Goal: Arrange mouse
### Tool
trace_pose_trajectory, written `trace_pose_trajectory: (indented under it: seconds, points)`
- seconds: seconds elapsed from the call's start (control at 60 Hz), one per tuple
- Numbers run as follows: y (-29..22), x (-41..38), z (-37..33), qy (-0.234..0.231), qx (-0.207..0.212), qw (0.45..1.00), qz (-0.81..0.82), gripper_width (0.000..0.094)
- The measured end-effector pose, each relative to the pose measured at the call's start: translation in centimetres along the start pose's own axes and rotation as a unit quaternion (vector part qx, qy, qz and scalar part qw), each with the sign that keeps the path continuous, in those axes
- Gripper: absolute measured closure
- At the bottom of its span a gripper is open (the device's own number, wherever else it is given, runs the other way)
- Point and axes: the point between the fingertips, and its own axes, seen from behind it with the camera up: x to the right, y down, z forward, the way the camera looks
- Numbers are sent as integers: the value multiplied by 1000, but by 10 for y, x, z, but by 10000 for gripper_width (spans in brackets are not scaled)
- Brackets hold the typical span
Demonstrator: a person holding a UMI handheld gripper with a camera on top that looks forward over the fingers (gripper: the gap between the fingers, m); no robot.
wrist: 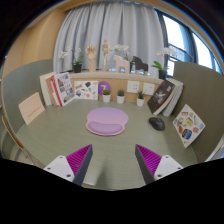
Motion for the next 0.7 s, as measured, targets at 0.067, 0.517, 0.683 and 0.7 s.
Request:
trace_pose_trajectory:
  seconds: [0.067,0.517,0.683,0.7]
  points:
    - [20,41,15,25,-17,999,12,71]
    - [26,220,139,97,-66,992,36,69]
    - [0,245,196,79,-73,994,30,68]
    - [-2,246,201,78,-72,994,29,69]
